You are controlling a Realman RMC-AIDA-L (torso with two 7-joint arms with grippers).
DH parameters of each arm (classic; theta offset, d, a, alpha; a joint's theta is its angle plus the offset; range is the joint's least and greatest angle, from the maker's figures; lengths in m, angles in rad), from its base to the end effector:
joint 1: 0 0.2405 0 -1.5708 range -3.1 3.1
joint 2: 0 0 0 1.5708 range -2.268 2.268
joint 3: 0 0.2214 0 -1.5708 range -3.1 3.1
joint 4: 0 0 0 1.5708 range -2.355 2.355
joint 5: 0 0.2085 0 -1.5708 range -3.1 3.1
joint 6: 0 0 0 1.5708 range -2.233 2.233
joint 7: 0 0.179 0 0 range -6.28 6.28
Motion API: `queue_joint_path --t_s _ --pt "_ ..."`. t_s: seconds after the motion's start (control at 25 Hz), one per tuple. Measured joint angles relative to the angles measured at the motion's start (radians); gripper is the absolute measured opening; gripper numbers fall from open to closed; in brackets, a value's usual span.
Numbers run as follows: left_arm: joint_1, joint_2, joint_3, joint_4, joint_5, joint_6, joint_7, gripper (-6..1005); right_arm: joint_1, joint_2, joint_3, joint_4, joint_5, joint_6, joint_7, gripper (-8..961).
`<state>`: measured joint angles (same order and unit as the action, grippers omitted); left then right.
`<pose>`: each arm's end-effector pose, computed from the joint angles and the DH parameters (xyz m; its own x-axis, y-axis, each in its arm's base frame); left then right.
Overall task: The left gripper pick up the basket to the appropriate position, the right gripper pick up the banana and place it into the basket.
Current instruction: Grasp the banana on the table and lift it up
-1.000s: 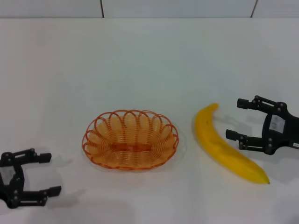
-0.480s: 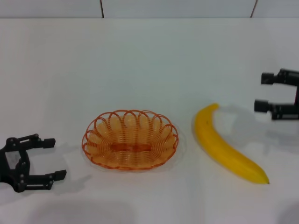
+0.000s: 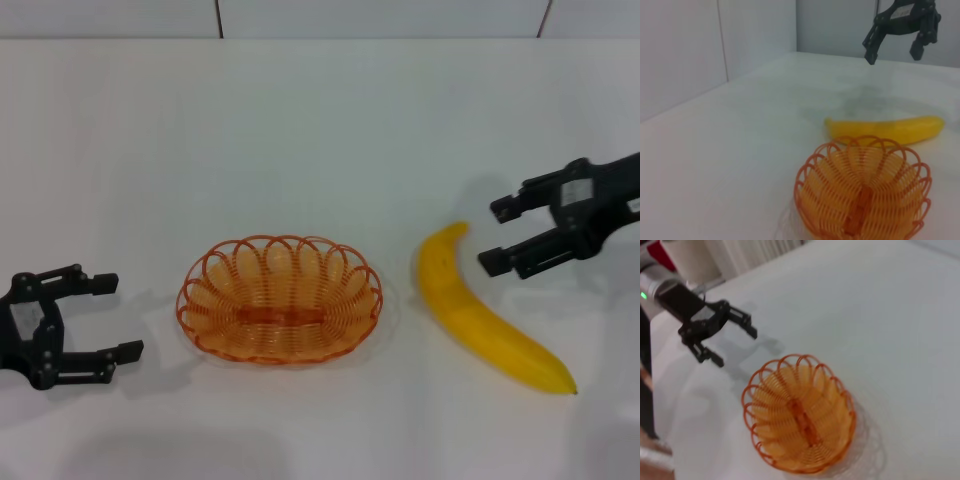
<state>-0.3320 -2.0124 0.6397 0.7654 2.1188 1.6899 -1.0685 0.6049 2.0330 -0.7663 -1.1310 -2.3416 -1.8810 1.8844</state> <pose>-0.2914 0.2689 0.0245 0.9305 0.1704 0.3243 0.2659 -0.9231 -0.2779 0.1976 0.3185 0.0459 0.8725 -0.4819 -0.0805 -0.4874 -0.8701 -0.0735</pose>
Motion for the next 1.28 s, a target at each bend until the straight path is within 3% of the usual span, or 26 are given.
queue_joint_path --t_s 0.32,0.84,1.28 --pt "-0.036 -0.004 0.004 -0.001 -0.001 0.007 0.0 880 0.034 0.007 -0.107 0.023 -0.005 0.063 0.237 862" --pt "-0.046 -0.006 0.006 -0.004 -0.001 0.006 0.005 881 0.047 0.007 -0.232 0.167 -0.02 0.242 0.315 862" --pt "-0.044 -0.006 0.006 -0.005 0.0 0.005 0.006 881 0.05 0.008 -0.255 0.203 -0.073 0.288 0.357 861"
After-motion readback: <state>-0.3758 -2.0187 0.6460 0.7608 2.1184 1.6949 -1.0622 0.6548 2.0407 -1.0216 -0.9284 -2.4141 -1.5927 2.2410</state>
